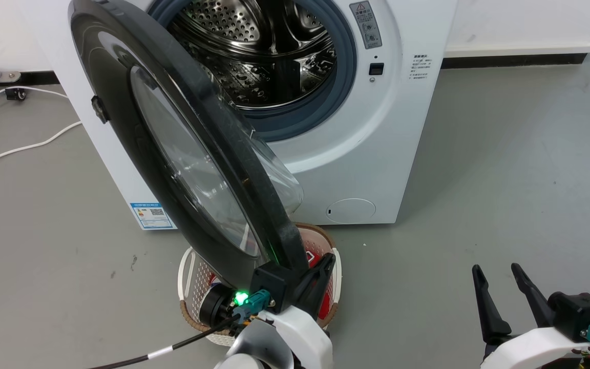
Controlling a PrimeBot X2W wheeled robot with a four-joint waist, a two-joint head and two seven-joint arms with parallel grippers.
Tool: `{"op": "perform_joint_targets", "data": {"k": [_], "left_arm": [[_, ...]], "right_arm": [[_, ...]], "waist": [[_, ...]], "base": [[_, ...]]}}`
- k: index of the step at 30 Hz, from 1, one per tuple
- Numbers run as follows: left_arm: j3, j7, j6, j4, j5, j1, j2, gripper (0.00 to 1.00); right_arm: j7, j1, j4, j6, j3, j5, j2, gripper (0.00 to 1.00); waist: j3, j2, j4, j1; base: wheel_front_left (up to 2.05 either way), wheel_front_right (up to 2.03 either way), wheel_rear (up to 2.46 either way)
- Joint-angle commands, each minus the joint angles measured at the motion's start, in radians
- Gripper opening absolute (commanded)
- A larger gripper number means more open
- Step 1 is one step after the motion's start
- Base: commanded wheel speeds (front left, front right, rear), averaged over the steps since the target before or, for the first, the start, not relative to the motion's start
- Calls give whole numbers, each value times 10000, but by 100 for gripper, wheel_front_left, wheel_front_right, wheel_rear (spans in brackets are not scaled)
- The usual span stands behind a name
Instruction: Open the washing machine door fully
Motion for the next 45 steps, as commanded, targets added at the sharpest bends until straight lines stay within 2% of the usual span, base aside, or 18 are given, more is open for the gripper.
{"op": "perform_joint_targets", "data": {"k": [1,16,30,45], "left_arm": [[35,-45,71,47,-39,-61,-26,0],[387,-206,474,156,-324,227,89,0],[839,-227,1410,-1001,-375,1275,487,0],[1228,53,2260,-2469,-261,2329,1085,0]], "right_arm": [[-51,-109,26,1,-2,44,15,100],[48,-61,32,1,-119,37,15,100],[47,160,104,1,-137,148,14,100],[55,284,152,1,-250,217,14,100]], "waist": [[-27,0,1,0],[-163,0,273,0],[-295,0,854,0],[-289,0,1827,0]], "base": [[0,0,0],[0,0,0],[0,0,0],[0,0,0]]}}
